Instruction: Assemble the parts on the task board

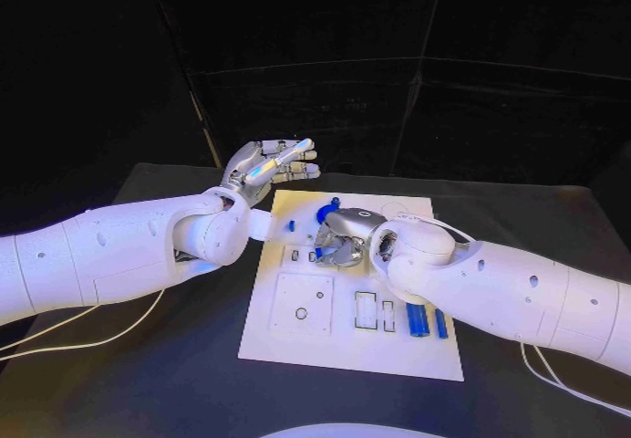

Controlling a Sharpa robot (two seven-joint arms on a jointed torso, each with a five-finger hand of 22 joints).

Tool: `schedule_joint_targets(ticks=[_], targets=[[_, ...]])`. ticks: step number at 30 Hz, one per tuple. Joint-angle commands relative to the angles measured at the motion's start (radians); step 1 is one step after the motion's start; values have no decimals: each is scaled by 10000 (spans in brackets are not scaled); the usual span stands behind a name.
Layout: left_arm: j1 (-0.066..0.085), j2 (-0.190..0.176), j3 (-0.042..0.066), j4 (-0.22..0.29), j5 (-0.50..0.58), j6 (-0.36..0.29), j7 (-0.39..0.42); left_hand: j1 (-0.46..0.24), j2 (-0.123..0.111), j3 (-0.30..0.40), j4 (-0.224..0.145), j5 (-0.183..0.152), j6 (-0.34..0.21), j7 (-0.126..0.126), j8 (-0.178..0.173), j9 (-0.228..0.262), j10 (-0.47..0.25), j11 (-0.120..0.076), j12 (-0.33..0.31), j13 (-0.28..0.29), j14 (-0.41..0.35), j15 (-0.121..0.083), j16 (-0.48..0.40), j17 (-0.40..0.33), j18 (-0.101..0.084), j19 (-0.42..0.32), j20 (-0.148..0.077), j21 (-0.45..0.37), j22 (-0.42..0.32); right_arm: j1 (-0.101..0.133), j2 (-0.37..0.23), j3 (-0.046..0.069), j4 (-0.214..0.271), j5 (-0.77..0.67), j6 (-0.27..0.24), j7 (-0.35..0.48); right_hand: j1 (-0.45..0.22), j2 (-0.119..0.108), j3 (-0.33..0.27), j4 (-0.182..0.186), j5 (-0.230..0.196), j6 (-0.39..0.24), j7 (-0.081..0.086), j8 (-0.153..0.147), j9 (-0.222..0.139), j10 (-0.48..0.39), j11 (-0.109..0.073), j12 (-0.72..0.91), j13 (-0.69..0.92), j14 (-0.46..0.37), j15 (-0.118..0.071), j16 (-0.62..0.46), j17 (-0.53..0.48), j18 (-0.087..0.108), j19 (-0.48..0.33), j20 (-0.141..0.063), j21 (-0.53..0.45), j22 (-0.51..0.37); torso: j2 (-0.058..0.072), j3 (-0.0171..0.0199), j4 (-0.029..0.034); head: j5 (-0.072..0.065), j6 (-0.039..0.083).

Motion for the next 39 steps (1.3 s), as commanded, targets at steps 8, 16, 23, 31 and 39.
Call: schedule_joint_targets(ticks=[8,16,23,31,39], targets=[[19,-3,7,8,6,47,110,22,42,18,-60,43,67,124,-8,17,66,-26,40,8,58,20,8,-5,134,72,-24,-63,-8,-46,-53,-38,-15,-162,511,-142,-95,-35,19,42,-81,11,13,-40,-5,-53,-5,-78,270,786,-36,8,1384,7,-53,-19,-45,-21,1,-3,-5,-36,-20],[19,4,7,-2,6,51,106,19,44,19,-59,43,69,126,-9,16,67,-25,39,7,57,20,6,-7,134,72,-25,-67,-11,-52,-63,-41,-10,-223,509,-186,-123,-80,13,35,-97,-26,25,-65,-18,-91,3,-115,223,777,-30,-5,1347,13,-76,-15,-69,-65,2,-2,4,-68,-31],[19,7,7,-5,6,65,91,16,47,19,-59,43,72,130,-11,15,70,-24,38,6,56,20,3,-8,133,72,-26,-71,-14,-61,-63,-41,-6,-315,415,-285,-204,-176,5,32,-109,-191,84,-171,-69,-250,50,-269,25,766,4,-25,1301,16,-108,8,-104,-115,2,-6,5,-59,-38],[19,9,7,-9,6,81,76,16,47,19,-59,43,72,130,-11,15,70,-24,38,6,56,20,3,-8,133,72,-26,-71,-14,-72,-59,-42,1,-370,194,-378,-309,-292,-19,44,-120,-461,184,-333,-133,-361,138,-378,-98,762,75,-35,1286,20,-145,65,-145,-178,2,-5,5,-54,-38],[19,16,6,-17,6,68,99,10,48,19,-58,43,73,135,-17,12,70,-20,35,3,55,21,-2,-11,132,74,-27,-78,-19,-94,-42,-42,-6,-374,-219,-452,-816,-441,-397,393,-346,-862,276,-519,-163,-529,237,-522,-293,762,170,-37,1293,29,-158,164,-172,-221,1,-6,3,-64,-36]])
